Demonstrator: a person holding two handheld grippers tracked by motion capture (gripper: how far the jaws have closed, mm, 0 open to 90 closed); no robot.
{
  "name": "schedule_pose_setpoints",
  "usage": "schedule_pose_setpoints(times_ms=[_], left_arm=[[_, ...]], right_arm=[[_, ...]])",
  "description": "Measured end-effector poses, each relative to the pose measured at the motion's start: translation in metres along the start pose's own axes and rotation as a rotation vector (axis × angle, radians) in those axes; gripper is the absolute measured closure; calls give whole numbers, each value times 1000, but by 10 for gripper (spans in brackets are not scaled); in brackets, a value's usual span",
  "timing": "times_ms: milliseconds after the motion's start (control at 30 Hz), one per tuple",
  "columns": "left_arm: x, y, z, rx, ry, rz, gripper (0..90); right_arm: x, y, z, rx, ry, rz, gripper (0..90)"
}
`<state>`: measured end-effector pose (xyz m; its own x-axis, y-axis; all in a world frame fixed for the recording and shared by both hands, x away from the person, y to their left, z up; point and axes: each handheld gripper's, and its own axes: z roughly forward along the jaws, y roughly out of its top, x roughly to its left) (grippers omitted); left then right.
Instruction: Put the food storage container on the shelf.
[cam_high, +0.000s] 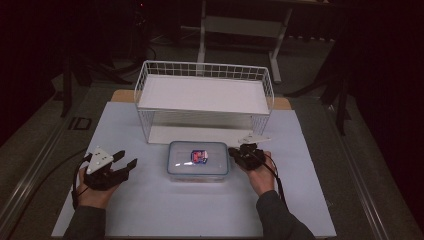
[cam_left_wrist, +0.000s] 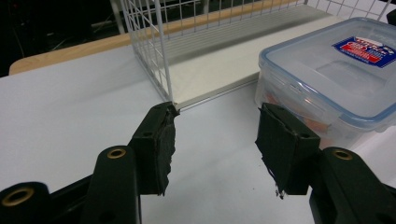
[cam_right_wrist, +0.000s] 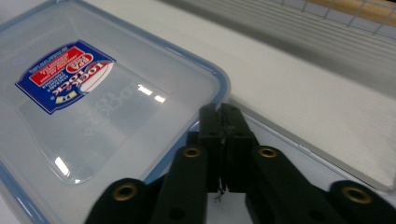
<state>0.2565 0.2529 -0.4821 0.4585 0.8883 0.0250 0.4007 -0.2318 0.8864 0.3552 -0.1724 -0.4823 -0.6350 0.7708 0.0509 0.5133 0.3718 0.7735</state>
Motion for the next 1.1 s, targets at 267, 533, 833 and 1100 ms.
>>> schedule_pose_setpoints(times_ms=[267, 533, 833, 1100], left_arm=[[-8, 2, 6, 34, -69, -49, 449], [-22, 17, 28, 100, -150, -104, 395], [-39, 28, 64, 139, -268, -204, 274], [-53, 34, 95, 207, -301, -249, 252]], right_arm=[[1, 1, -16, -34, 41, 24, 651], [-1, -2, -23, -29, 116, 75, 505], [1, -6, -7, 17, 164, 160, 318], [-2, -11, 11, 54, 270, 253, 183]])
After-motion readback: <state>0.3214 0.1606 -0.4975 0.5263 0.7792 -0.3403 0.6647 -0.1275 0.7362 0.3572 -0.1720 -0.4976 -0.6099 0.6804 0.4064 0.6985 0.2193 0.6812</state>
